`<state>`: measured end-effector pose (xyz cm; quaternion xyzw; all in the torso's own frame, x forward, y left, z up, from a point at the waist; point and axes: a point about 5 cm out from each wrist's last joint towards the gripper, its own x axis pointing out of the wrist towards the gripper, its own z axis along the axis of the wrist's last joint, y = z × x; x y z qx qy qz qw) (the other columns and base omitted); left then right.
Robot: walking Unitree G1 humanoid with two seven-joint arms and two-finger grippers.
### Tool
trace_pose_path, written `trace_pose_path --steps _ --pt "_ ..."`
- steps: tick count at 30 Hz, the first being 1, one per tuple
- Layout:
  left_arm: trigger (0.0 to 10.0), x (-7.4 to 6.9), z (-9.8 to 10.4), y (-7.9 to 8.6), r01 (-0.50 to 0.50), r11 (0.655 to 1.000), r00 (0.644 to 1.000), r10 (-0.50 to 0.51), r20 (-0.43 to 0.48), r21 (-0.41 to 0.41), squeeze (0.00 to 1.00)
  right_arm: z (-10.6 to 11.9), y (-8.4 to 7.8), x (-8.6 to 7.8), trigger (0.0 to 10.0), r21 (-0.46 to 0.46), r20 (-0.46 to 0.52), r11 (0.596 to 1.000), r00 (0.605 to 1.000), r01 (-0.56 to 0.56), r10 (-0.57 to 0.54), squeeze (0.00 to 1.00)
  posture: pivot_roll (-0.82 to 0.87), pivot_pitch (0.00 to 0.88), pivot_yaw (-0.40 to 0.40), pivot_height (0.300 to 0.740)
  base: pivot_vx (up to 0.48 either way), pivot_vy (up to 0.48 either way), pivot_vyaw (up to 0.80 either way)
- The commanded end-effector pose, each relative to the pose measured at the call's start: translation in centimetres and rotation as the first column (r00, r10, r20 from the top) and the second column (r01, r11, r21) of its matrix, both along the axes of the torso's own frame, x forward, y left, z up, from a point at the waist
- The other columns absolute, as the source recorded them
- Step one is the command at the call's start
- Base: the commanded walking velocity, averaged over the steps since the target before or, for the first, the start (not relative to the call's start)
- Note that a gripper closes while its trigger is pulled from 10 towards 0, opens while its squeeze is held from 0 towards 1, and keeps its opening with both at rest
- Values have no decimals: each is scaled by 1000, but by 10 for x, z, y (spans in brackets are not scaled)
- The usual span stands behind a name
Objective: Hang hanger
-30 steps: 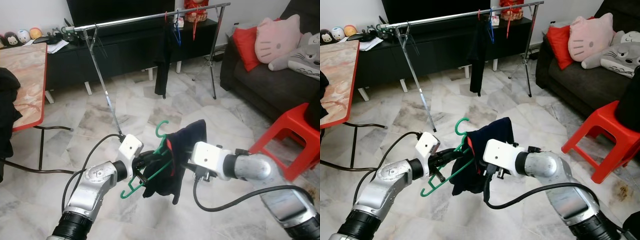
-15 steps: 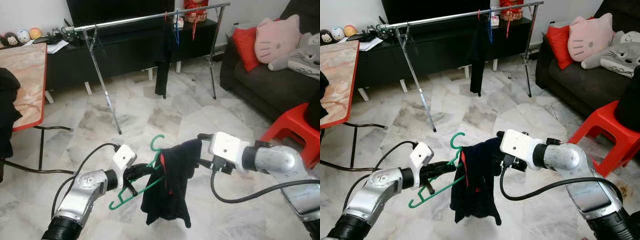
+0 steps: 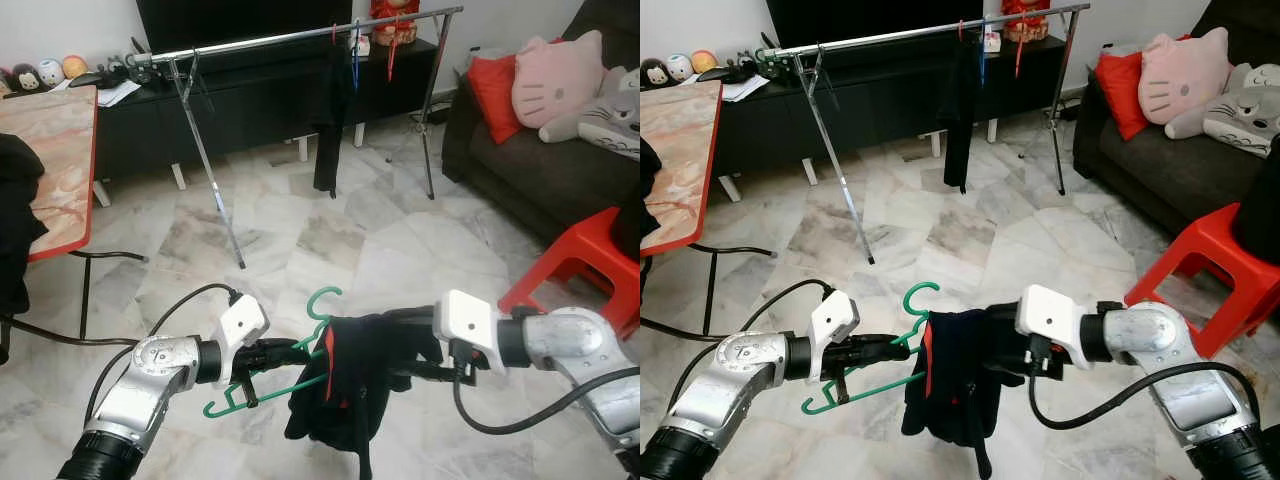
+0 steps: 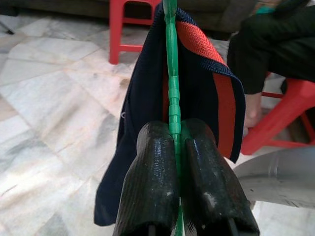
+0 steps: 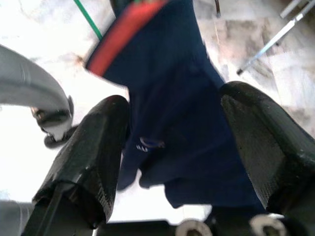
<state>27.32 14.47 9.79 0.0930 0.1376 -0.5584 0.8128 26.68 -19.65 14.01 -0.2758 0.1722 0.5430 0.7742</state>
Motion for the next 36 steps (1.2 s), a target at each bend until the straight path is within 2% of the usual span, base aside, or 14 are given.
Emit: trace_pose_path --steps 1,4,9,11,12,17,20,22,24,29,31,36 --pt "10000 -2 9 -2 47 999 998 -46 34 -26 0 7 -6 5 10000 -16 33 1000 999 15 -14 0 -76 0 1 740 0 0 0" --pt "10000 -4 9 -1 59 998 998 -59 23 -20 0 12 -11 9 10000 0 39 1000 999 30 -30 0 -76 0 2 740 0 0 0" --pt "10000 -6 10 -1 78 997 997 -77 18 -18 0 9 -17 11 10000 -11 37 999 999 38 -37 0 -78 0 3 740 0 0 0" --pt "10000 -7 11 -1 93 995 996 -93 13 -17 0 8 -19 16 10000 13 45 998 997 61 -62 0 -78 0 3 740 0 0 0" --pt "10000 -9 9 -1 108 994 994 -108 -2 -7 0 8 -17 19 10000 67 31 995 996 78 -80 0 -78 0 3 740 0 0 0" --pt "10000 -12 7 -3 140 990 990 -140 -26 -1 0 1 -14 19 10000 77 -14 995 998 59 -58 0 -77 2 2 740 0 0 0" --pt "10000 -15 8 -3 160 987 986 -160 -39 -3 0 -5 -14 25 10000 126 -35 987 995 99 -95 0 -74 0 0 740 0 0 0" --pt "10000 -15 9 -3 163 987 986 -163 -42 -2 0 -4 -14 25 10000 149 -43 985 995 92 -86 0 -73 0 -1 740 0 0 0" --pt "10000 -17 9 -3 183 983 981 -183 -58 4 0 -2 -9 25 10000 219 -77 973 995 72 -56 0 -70 0 -1 740 0 0 0" --pt "10000 -19 9 -3 189 982 980 -188 -65 8 0 -3 -7 21 10000 266 -117 963 993 35 -3 0 -69 0 -2 740 0 0 0" --pt "10000 -19 9 -2 190 982 979 -189 -69 9 0 -2 -9 17 10000 326 -157 945 987 22 32 0 -67 0 -2 740 0 0 0" --pt "10000 -20 8 -2 194 981 978 -192 -76 9 0 -6 -13 12 10000 290 -185 957 982 6 49 0 -69 0 -1 740 0 0 0"
